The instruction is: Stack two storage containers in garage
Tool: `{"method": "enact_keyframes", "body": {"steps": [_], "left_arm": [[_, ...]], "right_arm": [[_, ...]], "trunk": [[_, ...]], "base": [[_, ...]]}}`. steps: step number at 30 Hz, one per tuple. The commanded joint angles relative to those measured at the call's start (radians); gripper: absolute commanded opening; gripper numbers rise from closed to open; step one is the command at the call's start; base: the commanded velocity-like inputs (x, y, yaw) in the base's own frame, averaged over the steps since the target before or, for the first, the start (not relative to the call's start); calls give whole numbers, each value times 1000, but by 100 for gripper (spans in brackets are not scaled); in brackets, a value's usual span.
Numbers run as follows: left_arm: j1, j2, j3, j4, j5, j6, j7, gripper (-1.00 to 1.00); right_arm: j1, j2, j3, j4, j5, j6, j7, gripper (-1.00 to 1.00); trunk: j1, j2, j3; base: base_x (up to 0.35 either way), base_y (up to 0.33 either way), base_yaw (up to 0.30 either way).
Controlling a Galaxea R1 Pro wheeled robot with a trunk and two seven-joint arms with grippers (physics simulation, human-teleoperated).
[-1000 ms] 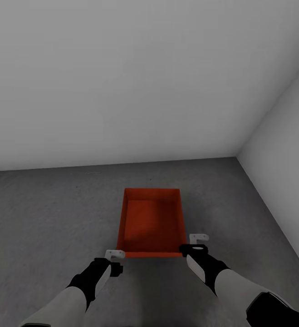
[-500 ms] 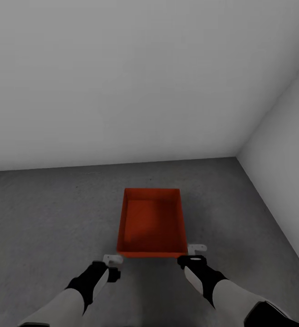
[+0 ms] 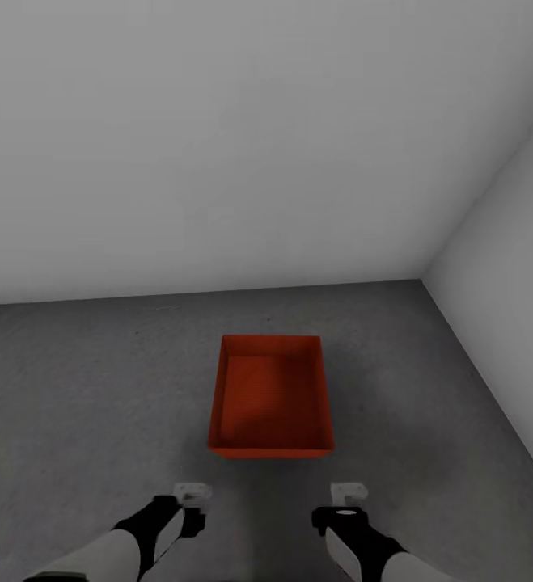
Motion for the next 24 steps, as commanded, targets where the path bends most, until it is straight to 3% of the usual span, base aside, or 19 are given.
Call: {"method": "enact_keyframes", "body": {"steps": [1, 10, 20, 24], "left_arm": [[0, 3, -1, 1, 6, 4, 4, 100], [0, 19, -2, 39, 22, -3, 3, 100], [0, 21, -1, 89, 25, -7, 1, 100], [1, 35, -2, 98, 24, -46, -2, 100]], "right_arm": [[5, -1, 9, -2, -5, 7, -7, 100], [81, 0, 9, 13, -5, -55, -8, 100], [92, 26, 9, 132, -5, -88, 1, 100], [96, 30, 9, 192, -5, -123, 50, 100]], "trunk": [[0, 0, -1], [0, 0, 10], [0, 0, 25], [0, 0, 32]], "base": [[0, 0, 0], [0, 0, 0], [0, 0, 0], [0, 0, 0]]}}
